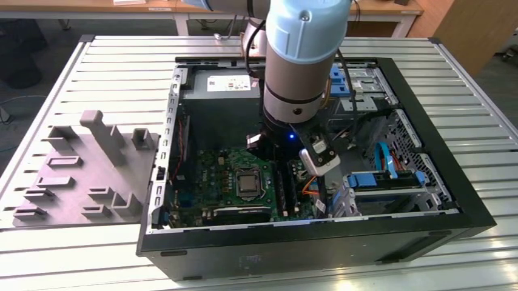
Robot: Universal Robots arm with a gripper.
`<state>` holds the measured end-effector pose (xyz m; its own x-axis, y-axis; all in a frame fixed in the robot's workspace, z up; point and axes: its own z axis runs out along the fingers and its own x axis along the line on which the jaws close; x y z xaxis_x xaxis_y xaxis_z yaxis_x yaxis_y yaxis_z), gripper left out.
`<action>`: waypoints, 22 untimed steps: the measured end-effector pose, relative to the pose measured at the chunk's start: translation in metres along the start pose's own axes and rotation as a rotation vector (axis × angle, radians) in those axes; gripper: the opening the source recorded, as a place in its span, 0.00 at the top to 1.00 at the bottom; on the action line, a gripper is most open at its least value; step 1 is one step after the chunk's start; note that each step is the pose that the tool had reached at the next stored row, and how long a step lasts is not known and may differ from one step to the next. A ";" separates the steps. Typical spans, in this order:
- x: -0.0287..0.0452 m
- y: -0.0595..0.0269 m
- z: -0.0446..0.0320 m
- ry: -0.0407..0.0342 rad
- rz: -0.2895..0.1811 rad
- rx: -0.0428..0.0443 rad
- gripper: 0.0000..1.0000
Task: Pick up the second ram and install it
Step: 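Insert the second ram into the second slot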
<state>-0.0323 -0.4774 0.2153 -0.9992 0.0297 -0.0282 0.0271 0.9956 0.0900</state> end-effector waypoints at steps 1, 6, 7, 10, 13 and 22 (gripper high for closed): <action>0.0000 0.0000 0.0000 -0.0001 0.000 -0.0001 0.87; 0.0000 0.0000 -0.0001 -0.0001 0.000 0.0003 0.81; 0.0000 0.0000 -0.0008 0.0000 0.000 0.0004 0.81; -0.0002 0.0005 -0.0052 -0.0001 0.000 0.0016 0.81; -0.0003 0.0009 -0.0103 -0.0001 0.000 0.0042 0.81; -0.0005 0.0004 -0.0180 -0.0008 -0.001 0.0253 0.81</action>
<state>-0.0324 -0.4787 0.2334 -0.9992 0.0291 -0.0291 0.0271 0.9975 0.0648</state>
